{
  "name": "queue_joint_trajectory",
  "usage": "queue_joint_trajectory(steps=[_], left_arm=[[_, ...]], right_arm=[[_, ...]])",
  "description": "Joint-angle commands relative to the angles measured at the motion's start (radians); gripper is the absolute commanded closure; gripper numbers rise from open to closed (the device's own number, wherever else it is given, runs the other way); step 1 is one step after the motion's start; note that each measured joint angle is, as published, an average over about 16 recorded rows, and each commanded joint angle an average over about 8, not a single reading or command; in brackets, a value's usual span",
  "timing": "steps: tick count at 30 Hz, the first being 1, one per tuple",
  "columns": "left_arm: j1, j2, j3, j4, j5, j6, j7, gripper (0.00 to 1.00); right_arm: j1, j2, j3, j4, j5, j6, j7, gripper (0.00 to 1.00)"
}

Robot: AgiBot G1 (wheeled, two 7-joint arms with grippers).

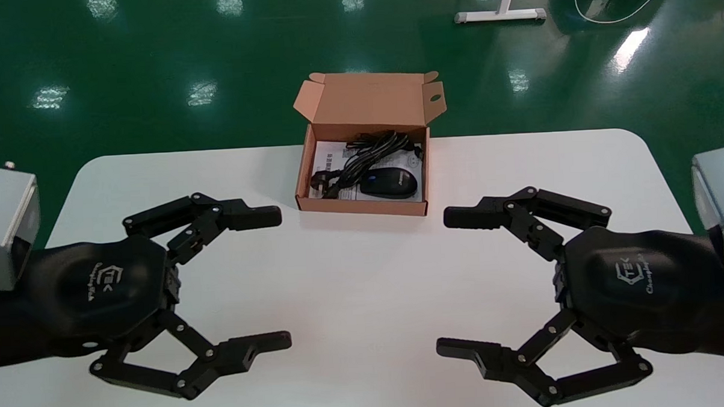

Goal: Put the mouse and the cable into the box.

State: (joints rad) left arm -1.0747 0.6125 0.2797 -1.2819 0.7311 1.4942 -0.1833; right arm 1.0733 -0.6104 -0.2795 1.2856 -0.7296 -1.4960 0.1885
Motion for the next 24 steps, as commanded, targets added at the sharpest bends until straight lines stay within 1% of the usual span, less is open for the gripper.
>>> queue_joint_trajectory(steps=[1, 24], left_arm=[[0.0, 0.0, 0.0, 0.0, 0.0, 0.0, 0.0, 0.0], [-0.001, 0.001, 0.0, 0.002, 0.001, -0.001, 0.001, 0.0]], right_arm=[[0.0, 0.0, 0.0, 0.0, 0.0, 0.0, 0.0, 0.0], [0.001, -0.001, 0.0, -0.002, -0.001, 0.001, -0.001, 0.0]])
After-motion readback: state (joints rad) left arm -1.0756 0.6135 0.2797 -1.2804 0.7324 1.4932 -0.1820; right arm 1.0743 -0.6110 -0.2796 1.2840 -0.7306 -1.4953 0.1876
